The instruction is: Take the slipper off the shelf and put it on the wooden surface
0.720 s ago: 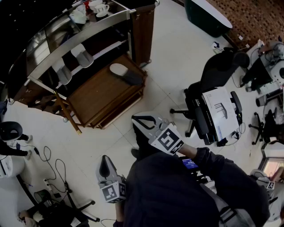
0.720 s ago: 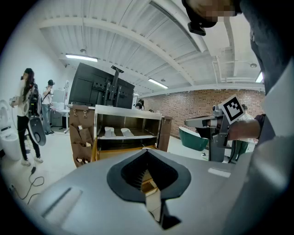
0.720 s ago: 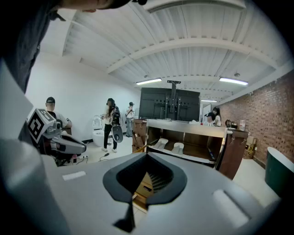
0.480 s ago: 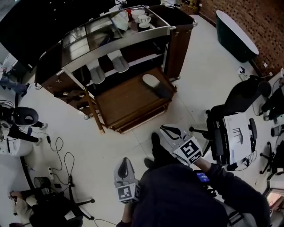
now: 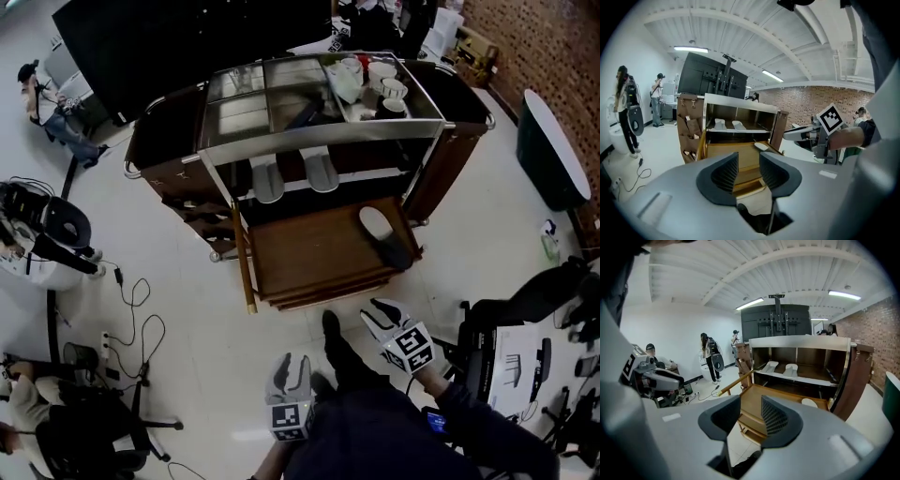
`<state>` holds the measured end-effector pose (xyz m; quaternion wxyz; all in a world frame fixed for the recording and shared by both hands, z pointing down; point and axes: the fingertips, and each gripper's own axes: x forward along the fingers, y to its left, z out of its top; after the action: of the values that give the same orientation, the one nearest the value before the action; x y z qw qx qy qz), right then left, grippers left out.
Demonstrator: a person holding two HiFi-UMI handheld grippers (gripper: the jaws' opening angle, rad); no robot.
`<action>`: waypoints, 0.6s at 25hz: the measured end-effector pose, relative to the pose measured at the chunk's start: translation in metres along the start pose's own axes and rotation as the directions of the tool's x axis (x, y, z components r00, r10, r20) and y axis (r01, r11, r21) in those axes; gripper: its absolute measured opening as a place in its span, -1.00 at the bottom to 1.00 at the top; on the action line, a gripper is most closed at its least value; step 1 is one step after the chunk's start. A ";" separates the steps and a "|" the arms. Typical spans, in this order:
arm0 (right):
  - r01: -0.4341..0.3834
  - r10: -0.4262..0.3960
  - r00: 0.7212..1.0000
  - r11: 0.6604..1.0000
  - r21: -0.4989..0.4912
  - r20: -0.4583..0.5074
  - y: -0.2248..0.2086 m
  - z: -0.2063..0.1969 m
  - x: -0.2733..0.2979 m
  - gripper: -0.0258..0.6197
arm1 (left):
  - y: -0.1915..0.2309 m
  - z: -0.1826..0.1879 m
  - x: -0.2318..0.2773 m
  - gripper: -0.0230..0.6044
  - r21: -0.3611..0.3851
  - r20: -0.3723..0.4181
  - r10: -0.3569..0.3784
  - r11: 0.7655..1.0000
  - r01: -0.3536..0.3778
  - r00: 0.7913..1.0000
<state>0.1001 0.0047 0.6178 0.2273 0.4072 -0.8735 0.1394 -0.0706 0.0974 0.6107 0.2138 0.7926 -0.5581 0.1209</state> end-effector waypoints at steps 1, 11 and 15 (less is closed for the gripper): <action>0.000 0.000 1.000 1.000 -0.001 -0.007 -0.016 0.001 0.015 -0.54 | 0.003 -0.001 0.015 -0.43 -0.002 -0.017 -0.001 1.000 0.001 1.000; -0.012 0.009 0.998 0.998 -0.058 -0.054 -0.213 0.094 0.249 -0.44 | 0.041 0.089 0.143 -0.13 0.011 -0.025 0.065 0.998 -0.065 0.998; -0.024 0.018 0.995 0.998 -0.056 -0.102 -0.265 0.139 0.352 -0.37 | 0.040 0.108 0.162 -0.13 0.014 -0.030 0.114 0.993 -0.113 0.993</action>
<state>0.0666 -0.4496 0.6944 0.2815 0.3838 -0.8687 0.1370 -0.0572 -0.1003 0.5935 0.2100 0.7589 -0.5982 0.1485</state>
